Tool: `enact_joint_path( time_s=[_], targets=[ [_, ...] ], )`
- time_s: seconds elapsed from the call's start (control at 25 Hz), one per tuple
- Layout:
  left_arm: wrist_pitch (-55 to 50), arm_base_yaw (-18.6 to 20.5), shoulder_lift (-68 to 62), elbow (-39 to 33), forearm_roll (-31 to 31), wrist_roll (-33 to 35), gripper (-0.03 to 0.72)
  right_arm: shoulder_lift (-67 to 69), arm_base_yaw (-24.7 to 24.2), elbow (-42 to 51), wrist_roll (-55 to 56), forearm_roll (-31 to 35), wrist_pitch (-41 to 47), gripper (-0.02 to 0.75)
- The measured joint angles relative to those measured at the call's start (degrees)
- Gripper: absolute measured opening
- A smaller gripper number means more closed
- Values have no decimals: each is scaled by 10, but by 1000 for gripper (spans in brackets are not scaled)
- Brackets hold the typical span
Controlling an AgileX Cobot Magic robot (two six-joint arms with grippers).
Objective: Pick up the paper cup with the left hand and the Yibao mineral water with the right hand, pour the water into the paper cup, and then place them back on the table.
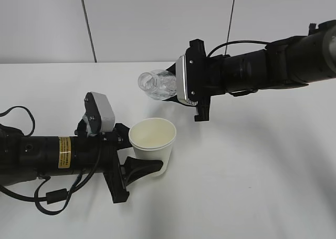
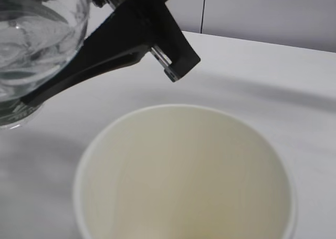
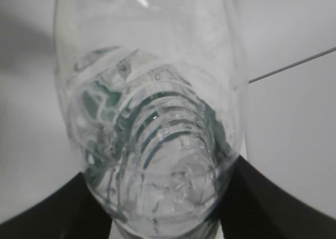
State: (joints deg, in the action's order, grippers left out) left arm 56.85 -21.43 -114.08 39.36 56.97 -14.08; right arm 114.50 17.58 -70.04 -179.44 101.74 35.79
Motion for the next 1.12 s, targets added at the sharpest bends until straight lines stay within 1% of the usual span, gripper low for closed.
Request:
enact_joint_path(
  time_s=[0.8, 1.04, 1.12],
  targets=[
    [0, 0, 0, 0, 0, 0, 403, 0, 0, 0, 0, 0, 0, 429],
    [0, 0, 0, 0, 0, 0, 403, 0, 0, 0, 0, -1, 28, 429],
    [0, 0, 0, 0, 0, 0, 403, 0, 0, 0, 31, -2, 44, 429]
  ],
)
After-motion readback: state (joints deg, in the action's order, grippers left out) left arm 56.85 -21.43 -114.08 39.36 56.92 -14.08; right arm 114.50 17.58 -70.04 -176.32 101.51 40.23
